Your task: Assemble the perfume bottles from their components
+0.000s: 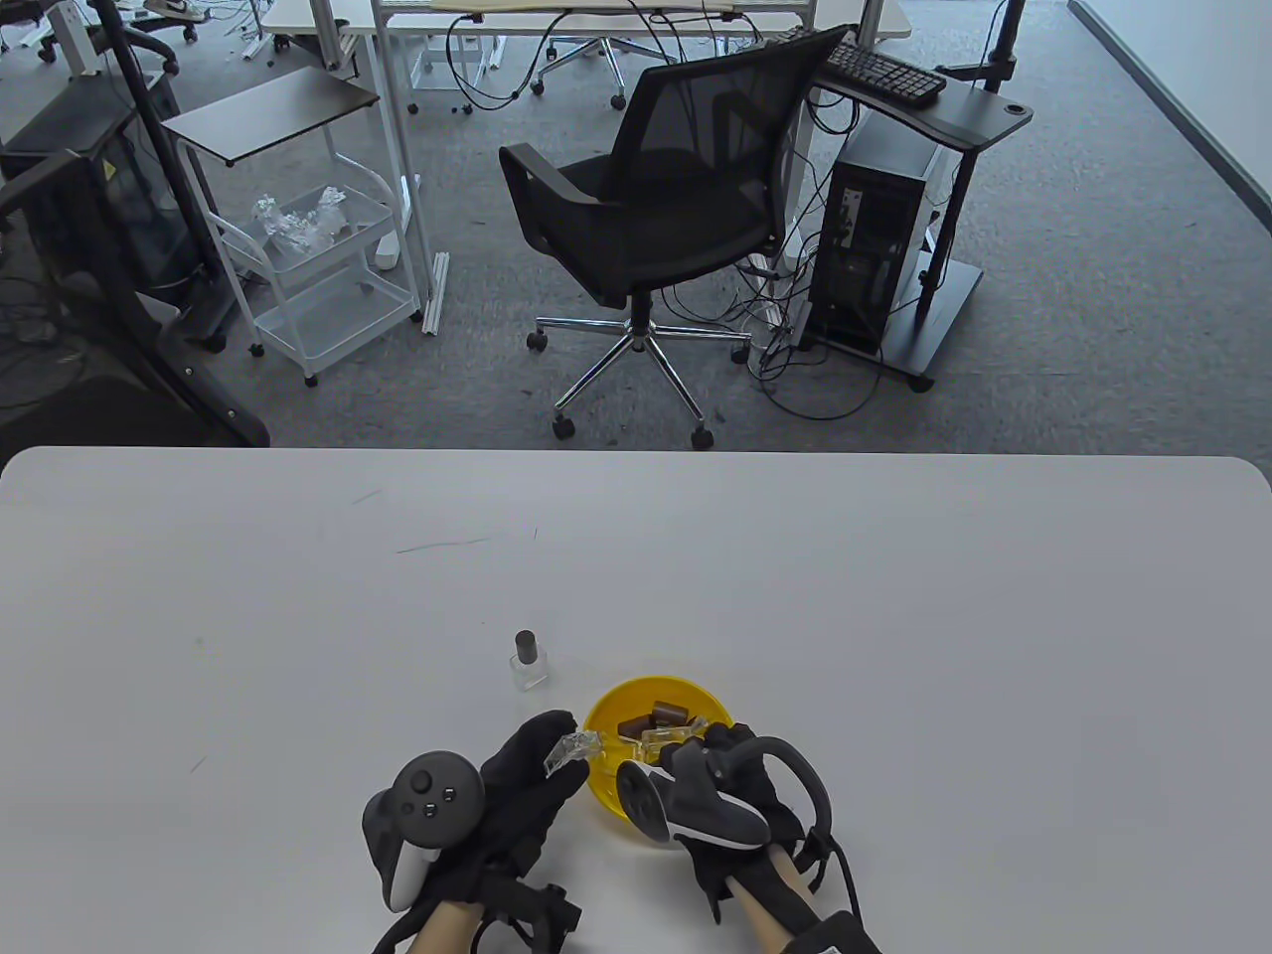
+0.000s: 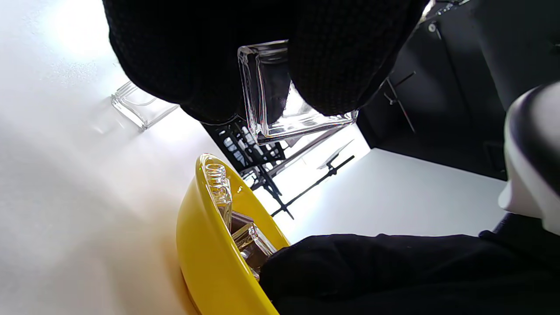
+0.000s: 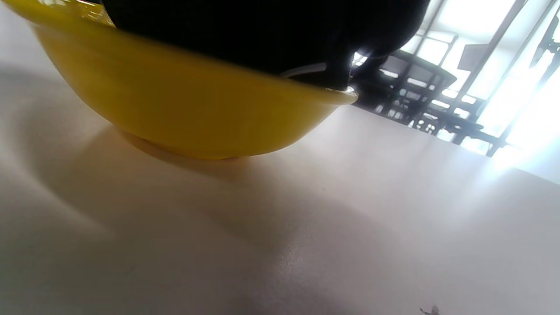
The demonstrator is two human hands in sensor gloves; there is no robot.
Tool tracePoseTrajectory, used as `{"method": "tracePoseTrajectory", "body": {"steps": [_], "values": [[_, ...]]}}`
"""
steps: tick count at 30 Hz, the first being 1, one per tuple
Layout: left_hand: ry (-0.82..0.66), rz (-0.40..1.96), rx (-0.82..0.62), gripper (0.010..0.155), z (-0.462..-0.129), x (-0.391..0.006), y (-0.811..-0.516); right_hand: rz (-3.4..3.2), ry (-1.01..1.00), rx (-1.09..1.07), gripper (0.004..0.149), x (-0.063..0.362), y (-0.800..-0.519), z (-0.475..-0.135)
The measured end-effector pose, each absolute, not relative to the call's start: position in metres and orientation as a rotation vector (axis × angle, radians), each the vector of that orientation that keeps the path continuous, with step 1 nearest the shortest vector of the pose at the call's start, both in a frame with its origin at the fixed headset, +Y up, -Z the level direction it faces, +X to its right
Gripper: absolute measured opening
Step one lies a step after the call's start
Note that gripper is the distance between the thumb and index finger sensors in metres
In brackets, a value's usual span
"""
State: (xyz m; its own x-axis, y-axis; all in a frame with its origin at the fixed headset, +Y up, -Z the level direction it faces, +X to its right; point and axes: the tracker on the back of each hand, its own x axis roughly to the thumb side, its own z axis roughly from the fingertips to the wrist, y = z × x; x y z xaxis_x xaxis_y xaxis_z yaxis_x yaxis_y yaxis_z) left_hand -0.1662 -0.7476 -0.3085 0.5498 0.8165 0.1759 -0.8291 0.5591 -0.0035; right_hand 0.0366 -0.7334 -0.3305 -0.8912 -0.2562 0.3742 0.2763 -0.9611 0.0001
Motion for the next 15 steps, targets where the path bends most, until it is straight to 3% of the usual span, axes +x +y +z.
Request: {"method": "tracePoseTrajectory", "body": {"steps": [15], "values": [[-0.165, 0.980, 0.076, 0.054, -0.309, -0.167, -0.748, -2.780, -0.070, -0.505, 0.043, 0.029, -0.745, -0.338]]}}
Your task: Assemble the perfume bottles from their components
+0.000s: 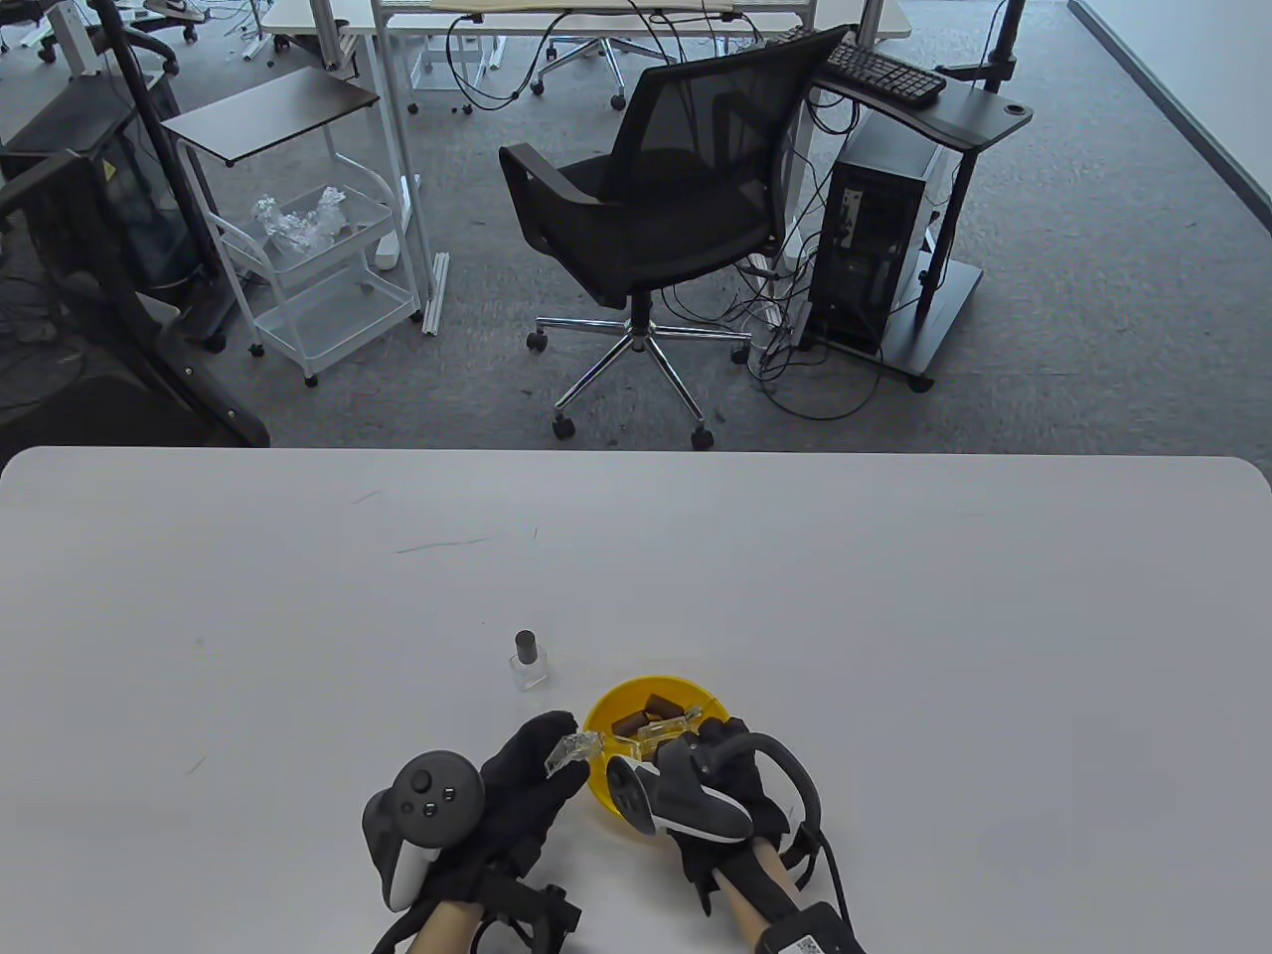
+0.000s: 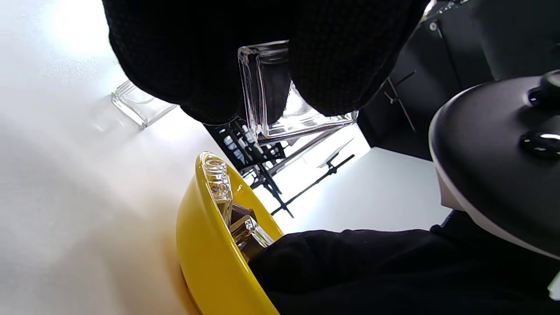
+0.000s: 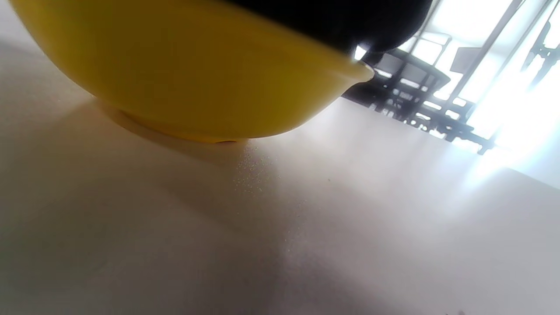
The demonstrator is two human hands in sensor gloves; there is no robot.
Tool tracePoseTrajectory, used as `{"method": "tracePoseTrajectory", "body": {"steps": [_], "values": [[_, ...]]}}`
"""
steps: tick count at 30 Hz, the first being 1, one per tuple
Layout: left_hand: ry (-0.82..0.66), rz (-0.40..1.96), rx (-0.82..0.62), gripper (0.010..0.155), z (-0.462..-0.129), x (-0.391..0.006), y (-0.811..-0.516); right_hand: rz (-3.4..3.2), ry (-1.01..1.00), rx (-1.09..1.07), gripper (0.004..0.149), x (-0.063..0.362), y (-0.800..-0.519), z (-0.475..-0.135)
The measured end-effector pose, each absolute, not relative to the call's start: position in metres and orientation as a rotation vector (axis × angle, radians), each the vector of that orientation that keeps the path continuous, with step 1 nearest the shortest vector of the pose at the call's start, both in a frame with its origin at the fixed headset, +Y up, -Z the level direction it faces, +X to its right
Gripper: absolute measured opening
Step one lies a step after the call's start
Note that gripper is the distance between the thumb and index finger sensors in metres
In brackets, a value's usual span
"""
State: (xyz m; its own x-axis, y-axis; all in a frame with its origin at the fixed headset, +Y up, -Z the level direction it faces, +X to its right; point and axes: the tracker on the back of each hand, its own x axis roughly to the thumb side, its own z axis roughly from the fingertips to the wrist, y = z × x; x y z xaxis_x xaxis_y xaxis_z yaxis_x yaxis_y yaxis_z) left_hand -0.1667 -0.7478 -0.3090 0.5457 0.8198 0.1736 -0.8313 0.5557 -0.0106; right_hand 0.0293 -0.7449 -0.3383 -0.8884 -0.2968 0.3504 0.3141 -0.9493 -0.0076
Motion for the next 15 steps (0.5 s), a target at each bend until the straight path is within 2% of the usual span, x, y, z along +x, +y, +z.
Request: {"method": "tracePoseTrajectory", "body": {"steps": [15], "values": [[-0.172, 0.972, 0.066, 0.054, -0.3087, -0.1650, -0.7471, -2.819, -0.112, -0.517, 0.043, 0.0276, -0.7468, -0.3443]]}}
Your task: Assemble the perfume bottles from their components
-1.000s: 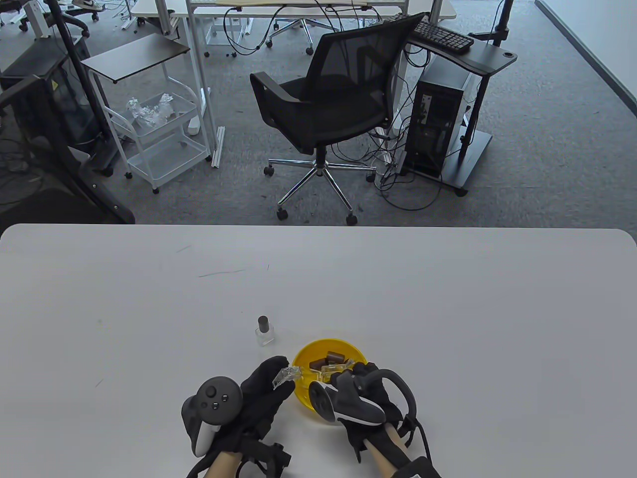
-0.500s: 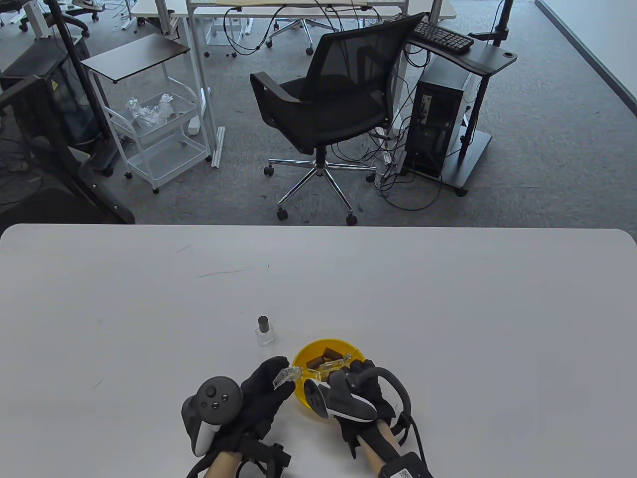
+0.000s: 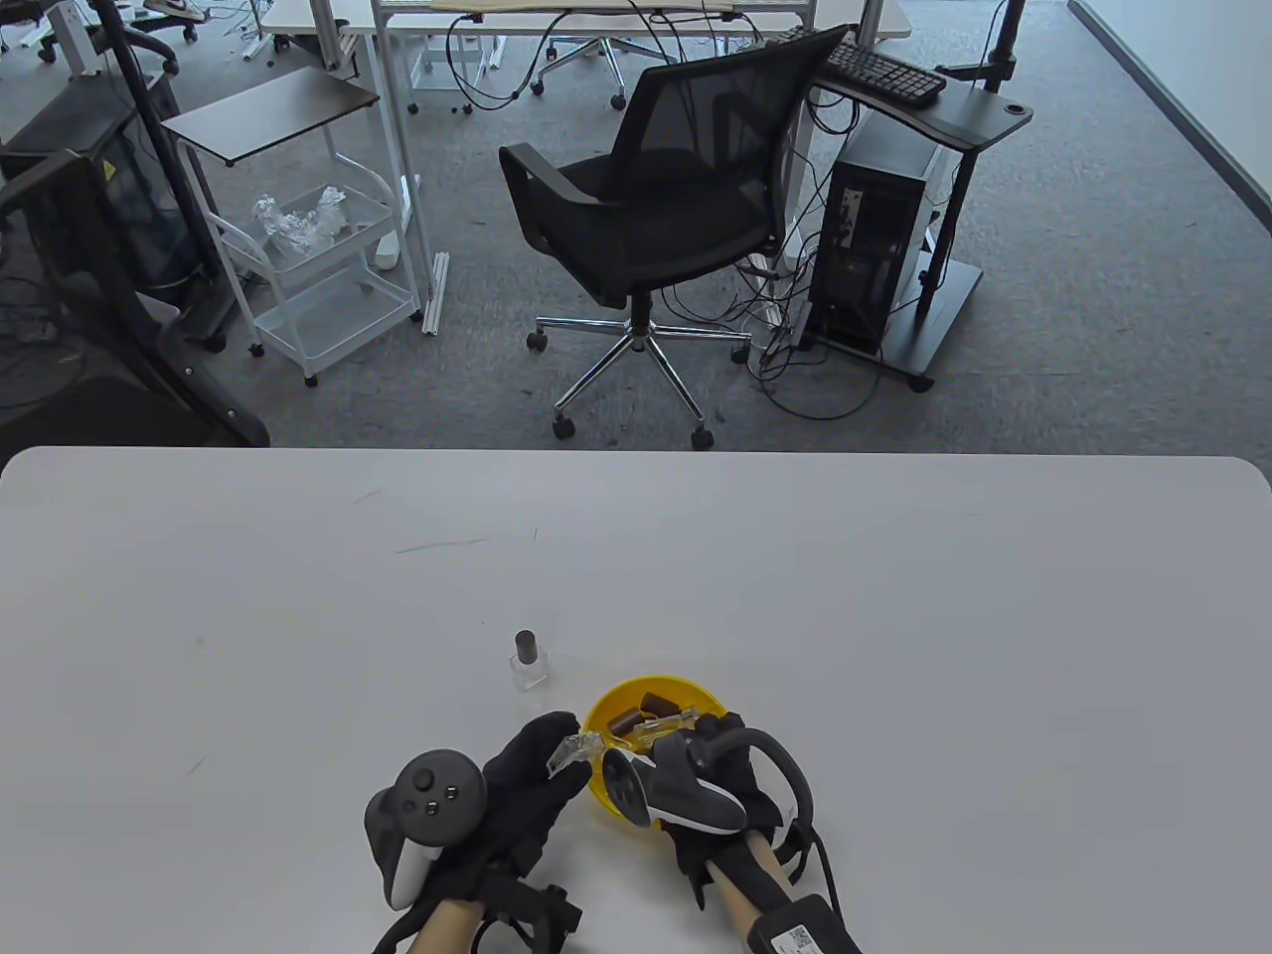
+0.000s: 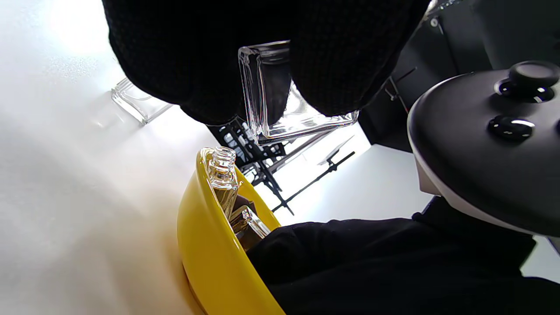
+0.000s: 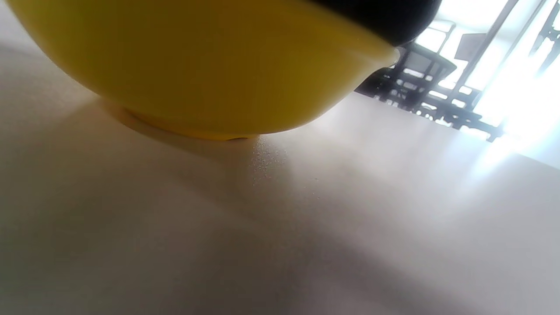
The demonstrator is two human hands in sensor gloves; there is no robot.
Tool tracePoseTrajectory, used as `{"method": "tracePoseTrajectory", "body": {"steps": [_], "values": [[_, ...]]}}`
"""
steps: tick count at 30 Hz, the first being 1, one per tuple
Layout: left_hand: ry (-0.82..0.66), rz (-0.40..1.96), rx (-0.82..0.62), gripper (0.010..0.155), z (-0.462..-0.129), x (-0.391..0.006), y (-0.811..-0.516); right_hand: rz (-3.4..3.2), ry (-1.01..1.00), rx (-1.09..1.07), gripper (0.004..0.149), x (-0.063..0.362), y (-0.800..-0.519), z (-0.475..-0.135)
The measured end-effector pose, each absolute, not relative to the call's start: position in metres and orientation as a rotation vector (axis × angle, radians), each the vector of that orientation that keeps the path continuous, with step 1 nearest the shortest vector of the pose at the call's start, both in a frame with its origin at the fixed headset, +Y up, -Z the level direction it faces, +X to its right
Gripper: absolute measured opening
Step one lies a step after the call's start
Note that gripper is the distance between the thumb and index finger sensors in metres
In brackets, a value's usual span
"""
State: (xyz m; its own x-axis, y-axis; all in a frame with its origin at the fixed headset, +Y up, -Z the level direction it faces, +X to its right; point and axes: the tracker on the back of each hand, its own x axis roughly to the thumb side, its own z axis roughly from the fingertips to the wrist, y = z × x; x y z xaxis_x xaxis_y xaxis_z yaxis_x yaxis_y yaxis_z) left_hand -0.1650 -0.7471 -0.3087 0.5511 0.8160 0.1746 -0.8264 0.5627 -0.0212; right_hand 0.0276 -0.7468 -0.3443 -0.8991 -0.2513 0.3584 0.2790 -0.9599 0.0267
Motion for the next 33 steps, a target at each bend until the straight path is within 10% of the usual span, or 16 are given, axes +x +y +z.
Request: {"method": "tracePoseTrajectory", "body": {"steps": [33], "values": [[-0.253, 1.033, -0.018, 0.054, -0.302, -0.144, -0.747, -4.052, 0.398, -0.727, 0.041, 0.103, -0.690, -0.326]]}}
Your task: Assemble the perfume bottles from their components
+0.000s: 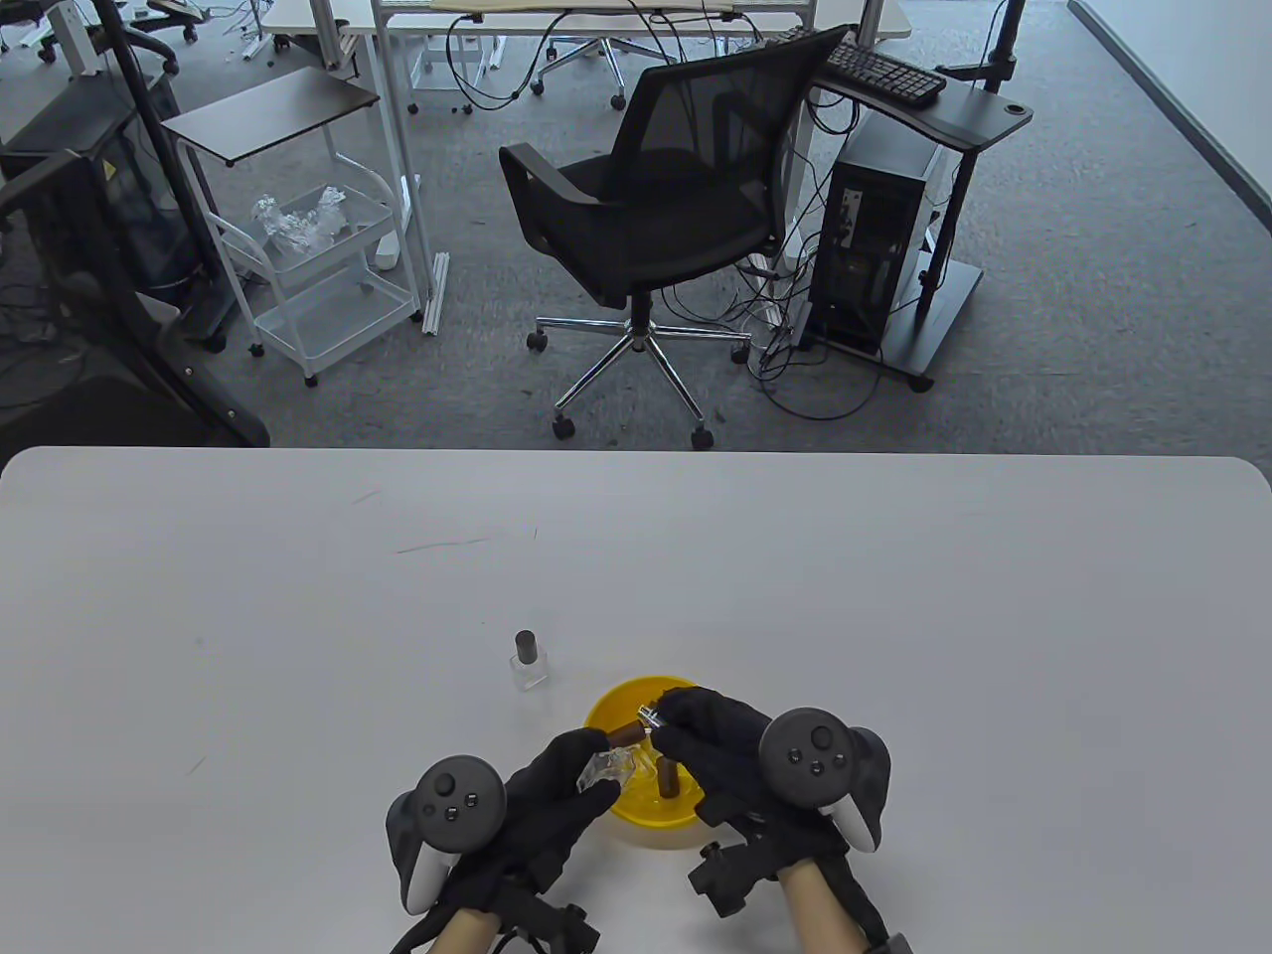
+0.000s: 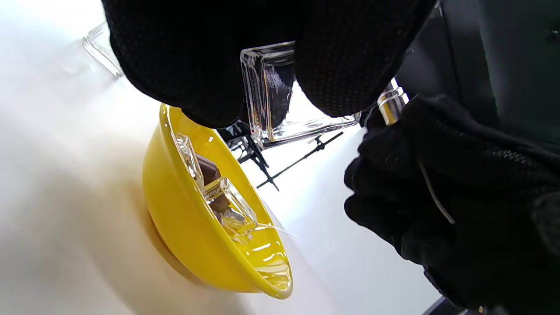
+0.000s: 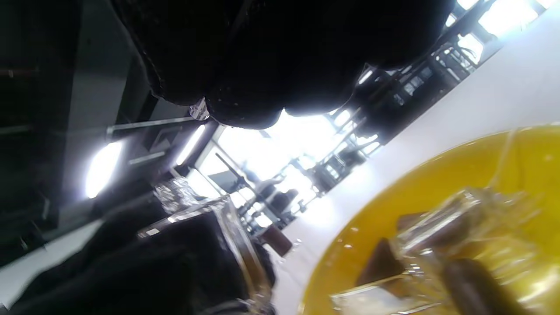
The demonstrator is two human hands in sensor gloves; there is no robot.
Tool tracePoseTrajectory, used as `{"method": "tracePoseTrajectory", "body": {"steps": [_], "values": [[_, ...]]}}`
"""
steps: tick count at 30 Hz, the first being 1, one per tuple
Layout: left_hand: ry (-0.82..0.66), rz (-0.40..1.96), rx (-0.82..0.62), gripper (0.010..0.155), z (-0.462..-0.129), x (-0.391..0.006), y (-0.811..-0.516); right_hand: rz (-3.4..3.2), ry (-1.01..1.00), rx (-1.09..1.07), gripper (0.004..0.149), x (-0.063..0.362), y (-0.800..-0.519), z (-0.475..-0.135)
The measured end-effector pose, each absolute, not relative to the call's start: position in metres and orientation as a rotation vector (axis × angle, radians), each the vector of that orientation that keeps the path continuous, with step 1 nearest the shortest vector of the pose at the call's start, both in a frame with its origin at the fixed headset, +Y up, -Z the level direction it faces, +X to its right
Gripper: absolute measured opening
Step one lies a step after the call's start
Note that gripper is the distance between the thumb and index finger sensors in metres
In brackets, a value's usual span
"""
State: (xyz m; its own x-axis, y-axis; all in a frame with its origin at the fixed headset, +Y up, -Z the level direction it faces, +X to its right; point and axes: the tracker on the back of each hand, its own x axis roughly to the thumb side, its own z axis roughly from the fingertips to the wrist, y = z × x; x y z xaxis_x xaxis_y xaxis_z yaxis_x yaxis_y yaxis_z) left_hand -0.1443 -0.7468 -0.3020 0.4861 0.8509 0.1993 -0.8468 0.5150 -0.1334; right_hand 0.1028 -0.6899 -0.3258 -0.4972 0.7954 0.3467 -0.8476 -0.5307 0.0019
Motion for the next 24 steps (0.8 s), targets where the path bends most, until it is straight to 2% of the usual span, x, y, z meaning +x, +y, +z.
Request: {"method": "tracePoseTrajectory", "body": {"steps": [4, 10, 24], "values": [[-0.274, 1.047, -0.052, 0.054, -0.300, -0.139, -0.749, 1.813, -0.185, 0.322, 0.041, 0.107, -0.699, -0.325], [-0.328, 1.086, -0.114, 0.054, -0.299, -0.131, -0.750, 1.528, 0.002, 0.325, 0.041, 0.106, -0.714, -0.326], [-0.435, 1.194, -0.208, 0.054, -0.292, -0.114, -0.751, 1.364, 0.099, 0.398, 0.044, 0.097, -0.720, -0.317]]}}
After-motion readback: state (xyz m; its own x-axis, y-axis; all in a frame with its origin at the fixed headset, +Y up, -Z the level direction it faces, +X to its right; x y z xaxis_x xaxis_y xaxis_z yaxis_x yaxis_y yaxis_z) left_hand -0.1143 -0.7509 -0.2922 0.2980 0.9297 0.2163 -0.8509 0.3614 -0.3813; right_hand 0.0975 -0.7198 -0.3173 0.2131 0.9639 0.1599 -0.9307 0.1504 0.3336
